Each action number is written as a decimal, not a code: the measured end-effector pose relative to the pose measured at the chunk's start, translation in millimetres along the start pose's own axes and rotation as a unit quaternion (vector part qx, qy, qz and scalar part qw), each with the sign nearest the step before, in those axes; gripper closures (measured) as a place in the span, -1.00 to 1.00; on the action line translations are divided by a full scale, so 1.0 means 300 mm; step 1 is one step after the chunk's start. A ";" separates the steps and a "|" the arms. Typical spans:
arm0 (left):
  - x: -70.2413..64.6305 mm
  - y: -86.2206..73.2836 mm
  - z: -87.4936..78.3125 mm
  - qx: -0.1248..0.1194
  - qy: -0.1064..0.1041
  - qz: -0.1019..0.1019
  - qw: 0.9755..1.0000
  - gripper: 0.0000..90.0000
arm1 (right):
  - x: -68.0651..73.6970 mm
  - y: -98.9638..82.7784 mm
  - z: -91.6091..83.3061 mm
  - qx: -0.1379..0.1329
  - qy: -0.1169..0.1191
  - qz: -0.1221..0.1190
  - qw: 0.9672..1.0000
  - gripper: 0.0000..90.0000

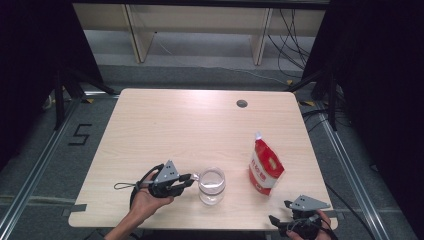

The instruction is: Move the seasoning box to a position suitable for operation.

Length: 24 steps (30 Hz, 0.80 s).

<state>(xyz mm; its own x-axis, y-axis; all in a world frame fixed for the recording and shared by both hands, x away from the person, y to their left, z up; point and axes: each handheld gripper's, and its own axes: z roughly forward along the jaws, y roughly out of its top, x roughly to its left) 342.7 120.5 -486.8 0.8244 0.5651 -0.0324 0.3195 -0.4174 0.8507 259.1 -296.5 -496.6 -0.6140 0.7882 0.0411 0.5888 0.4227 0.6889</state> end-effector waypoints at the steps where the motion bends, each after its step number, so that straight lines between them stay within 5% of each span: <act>1: 0.000 0.000 0.000 0.000 0.000 0.000 1.000 0.69 | -0.004 -0.002 0.001 -0.003 -0.002 -0.009 1.000 -0.46; 9: -0.031 -0.021 -0.025 -0.005 -0.008 -0.006 1.000 0.66 | 0.001 -0.006 0.003 -0.001 0.002 0.006 1.000 -0.46; 24: -0.063 -0.041 -0.047 -0.005 -0.021 0.000 1.000 0.63 | -0.008 -0.002 0.003 -0.007 0.013 -0.014 1.000 -0.44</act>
<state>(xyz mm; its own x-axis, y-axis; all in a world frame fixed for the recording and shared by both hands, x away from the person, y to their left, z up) 316.8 124.9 -489.3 0.8429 0.5353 -0.0545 0.3153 -0.4094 0.8561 260.6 -298.2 -497.8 -0.6435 0.7643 0.0412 0.5642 0.4373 0.7004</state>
